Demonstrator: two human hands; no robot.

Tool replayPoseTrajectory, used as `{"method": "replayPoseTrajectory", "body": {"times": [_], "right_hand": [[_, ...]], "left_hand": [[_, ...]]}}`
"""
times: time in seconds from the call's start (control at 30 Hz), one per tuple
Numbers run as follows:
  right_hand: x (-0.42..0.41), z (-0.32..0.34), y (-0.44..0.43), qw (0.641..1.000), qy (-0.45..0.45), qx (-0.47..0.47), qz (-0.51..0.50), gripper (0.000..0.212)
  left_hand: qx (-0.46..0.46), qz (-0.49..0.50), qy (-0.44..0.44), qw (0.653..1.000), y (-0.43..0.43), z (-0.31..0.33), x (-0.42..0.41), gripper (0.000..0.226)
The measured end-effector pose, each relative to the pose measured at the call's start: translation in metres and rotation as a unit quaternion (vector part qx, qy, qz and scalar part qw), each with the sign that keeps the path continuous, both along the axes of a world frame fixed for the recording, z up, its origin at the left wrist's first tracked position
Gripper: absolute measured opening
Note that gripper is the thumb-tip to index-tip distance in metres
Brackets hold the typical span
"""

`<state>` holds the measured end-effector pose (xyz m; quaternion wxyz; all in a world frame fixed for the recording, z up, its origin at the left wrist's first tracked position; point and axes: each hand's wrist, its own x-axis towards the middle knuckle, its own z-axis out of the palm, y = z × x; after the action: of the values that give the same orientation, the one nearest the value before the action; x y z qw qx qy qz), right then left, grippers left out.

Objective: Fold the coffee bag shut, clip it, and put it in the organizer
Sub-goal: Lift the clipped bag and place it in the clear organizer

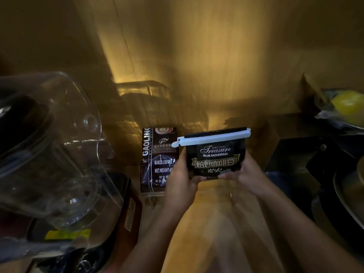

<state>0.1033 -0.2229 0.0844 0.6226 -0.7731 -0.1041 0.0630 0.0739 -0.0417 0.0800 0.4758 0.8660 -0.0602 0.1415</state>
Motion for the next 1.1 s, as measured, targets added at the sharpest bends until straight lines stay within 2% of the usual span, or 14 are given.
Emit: {"method": "replayPoseTrajectory", "body": {"times": [0.1, 0.2, 0.33, 0.47, 0.6, 0.83, 1.1], "right_hand": [[0.016, -0.014, -0.001, 1.0, 0.005, -0.005, -0.002, 0.074], [0.026, -0.031, -0.002, 1.0, 0.006, -0.007, -0.011, 0.077], [0.037, -0.05, 0.002, 0.999, 0.018, 0.018, -0.034, 0.076], [0.054, -0.055, 0.011, 0.997, -0.007, 0.029, -0.067, 0.078], [0.07, -0.057, 0.02, 0.993, -0.032, -0.026, -0.109, 0.074], [0.09, -0.057, 0.029, 0.979, -0.076, -0.13, -0.138, 0.051], [0.095, -0.059, 0.036, 0.964, -0.08, -0.184, -0.175, 0.041]], "left_hand": [[-0.022, 0.035, 0.033, 0.999, -0.014, -0.011, 0.013, 0.075], [-0.088, 0.045, 0.067, 0.993, -0.028, -0.024, 0.02, 0.076], [-0.152, 0.033, 0.07, 0.985, -0.039, -0.032, 0.03, 0.075], [-0.207, 0.056, 0.069, 0.974, -0.041, -0.032, 0.05, 0.077], [-0.239, 0.103, 0.08, 0.962, -0.046, -0.031, 0.068, 0.073], [-0.182, 0.192, 0.107, 0.958, -0.05, -0.029, 0.096, 0.07], [-0.171, 0.21, 0.14, 0.952, -0.048, -0.024, 0.113, 0.062]]}}
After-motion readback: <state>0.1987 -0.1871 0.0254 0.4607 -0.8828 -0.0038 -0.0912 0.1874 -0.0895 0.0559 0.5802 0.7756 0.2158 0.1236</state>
